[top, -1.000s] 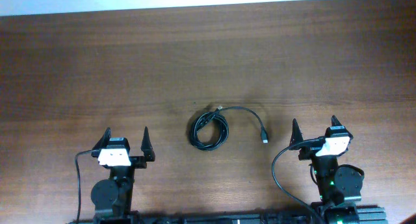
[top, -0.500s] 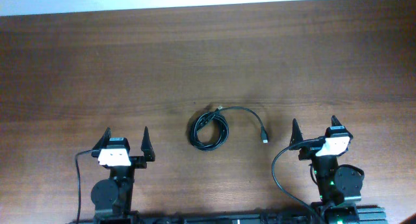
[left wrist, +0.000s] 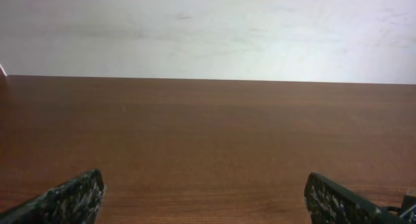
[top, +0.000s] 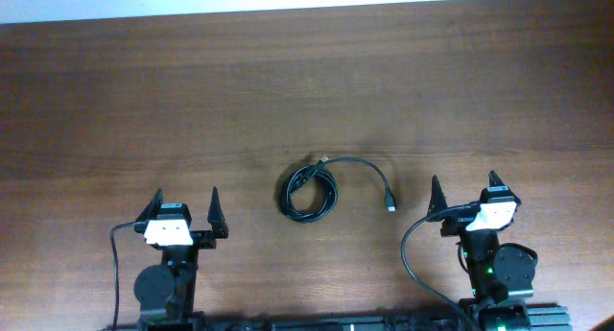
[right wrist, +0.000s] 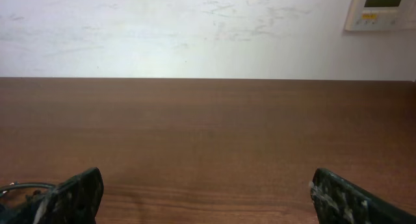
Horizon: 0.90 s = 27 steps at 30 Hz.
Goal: Untangle cables
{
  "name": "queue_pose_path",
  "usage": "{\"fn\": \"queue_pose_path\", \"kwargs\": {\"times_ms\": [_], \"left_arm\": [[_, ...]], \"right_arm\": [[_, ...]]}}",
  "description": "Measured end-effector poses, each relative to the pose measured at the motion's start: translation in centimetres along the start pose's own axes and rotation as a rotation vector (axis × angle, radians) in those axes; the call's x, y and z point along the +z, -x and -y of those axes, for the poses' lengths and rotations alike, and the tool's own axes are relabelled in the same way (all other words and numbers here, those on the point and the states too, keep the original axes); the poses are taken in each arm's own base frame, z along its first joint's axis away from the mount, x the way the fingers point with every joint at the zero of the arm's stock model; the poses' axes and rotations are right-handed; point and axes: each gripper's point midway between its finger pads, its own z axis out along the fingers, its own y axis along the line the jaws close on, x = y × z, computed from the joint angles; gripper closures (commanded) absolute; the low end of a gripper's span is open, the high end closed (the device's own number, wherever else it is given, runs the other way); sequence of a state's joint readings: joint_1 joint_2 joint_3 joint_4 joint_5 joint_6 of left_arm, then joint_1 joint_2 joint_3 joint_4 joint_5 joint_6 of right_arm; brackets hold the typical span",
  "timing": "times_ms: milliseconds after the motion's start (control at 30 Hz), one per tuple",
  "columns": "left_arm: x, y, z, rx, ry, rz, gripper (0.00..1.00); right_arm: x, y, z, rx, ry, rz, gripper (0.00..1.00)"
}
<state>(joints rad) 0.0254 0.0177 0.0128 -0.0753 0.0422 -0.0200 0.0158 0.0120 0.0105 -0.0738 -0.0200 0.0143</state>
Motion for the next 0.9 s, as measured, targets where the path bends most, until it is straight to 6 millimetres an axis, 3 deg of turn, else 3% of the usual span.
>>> {"fn": "queue_pose_path", "kwargs": {"times_ms": [367,700,900], "left_arm": [[-0.1,0.5,0.5,0.001,-0.028,0.017,0.01],[-1.7,5.8,0.8,-0.003,-0.036,-0.036,0.01],[-0.6,7.4,1.4,-0.015,-0.068,-0.187,0.01]], "right_arm": [[0.0,0.0,0.0,0.000,0.000,0.000,0.01],[0.0,0.0,0.0,0.000,0.000,0.000,0.01],[0.0,0.0,0.0,0.000,0.000,0.000,0.01]]}}
